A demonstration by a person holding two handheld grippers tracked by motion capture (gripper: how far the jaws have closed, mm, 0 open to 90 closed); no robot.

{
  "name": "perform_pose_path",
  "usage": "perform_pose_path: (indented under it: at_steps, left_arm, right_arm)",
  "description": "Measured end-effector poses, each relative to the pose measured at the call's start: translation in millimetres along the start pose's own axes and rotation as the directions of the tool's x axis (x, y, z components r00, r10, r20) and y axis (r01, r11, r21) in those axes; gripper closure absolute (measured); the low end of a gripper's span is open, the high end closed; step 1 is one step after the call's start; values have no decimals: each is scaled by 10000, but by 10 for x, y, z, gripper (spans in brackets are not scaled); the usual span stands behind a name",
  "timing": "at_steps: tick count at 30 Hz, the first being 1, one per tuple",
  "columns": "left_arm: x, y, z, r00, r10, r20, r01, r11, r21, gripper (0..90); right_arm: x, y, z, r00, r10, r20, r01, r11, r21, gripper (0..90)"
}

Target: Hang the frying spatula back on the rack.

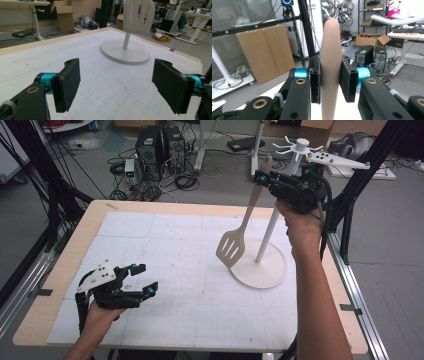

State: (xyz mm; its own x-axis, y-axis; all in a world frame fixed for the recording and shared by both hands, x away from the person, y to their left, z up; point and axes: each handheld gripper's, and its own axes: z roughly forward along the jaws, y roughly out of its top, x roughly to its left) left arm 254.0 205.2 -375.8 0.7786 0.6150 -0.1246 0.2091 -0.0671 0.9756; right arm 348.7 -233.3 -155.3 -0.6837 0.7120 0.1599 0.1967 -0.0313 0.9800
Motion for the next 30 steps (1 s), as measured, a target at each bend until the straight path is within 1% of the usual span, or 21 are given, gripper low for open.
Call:
perform_pose_path:
  at_steps: [4, 5, 12, 14, 17, 18, 19, 20, 24, 25, 28, 30]
  left_arm:
    - [-7, 10, 0, 10000, 52, 13, -52, 10000, -22, 238]
    - [-8, 19, 3, 10000, 53, 28, -53, 10000, -55, 239]
    - [-18, 29, 16, 9999, 92, 62, -92, 9999, -78, 238]
    - [-22, 27, 20, 9999, 105, 85, -105, 9999, -46, 238]
    - [-27, 27, 21, 9999, 130, 82, -130, 9999, -33, 238]
    - [-26, 27, 20, 9999, 124, 87, -124, 9999, -34, 238]
    - [-27, 27, 19, 9999, 99, 86, -99, 9999, -54, 238]
    - [-25, 27, 16, 9999, 109, 68, -109, 9999, -54, 238]
    - [-27, 27, 21, 9999, 90, 92, -90, 9999, -69, 239]
    - [-27, 27, 22, 9999, 111, 100, -110, 9999, -47, 238]
    - [-28, 28, 20, 9999, 98, 118, -97, 9999, -75, 239]
    - [-23, 29, 15, 9999, 77, 121, -75, 9999, -124, 238]
  right_arm:
    - [-40, 31, -3, 9998, 132, 178, -131, 9999, -47, 731]
    - [-63, 44, -5, 9992, 268, 285, -265, 9996, -81, 732]
    - [-116, 94, 9, 9979, 484, 426, -476, 9987, -195, 731]
    - [-143, 102, 26, 9966, 686, 446, -680, 9976, -148, 732]
    - [-166, 100, 44, 9959, 705, 560, -701, 9975, -81, 731]
    - [-170, 100, 45, 9949, 804, 611, -798, 9967, -111, 731]
    - [-170, 100, 45, 9949, 804, 611, -798, 9967, -111, 731]
    - [-193, 96, 42, 9935, 893, 703, -885, 9960, -138, 731]
    - [-199, 85, 43, 9924, 916, 823, -915, 9958, -54, 731]
    - [-202, 77, 39, 9917, 890, 931, -892, 9960, -26, 731]
    - [-237, 42, -9, 9896, 988, 1048, -974, 9951, -184, 730]
    - [-239, 38, -18, 9899, 924, 1076, -910, 9957, -176, 729]
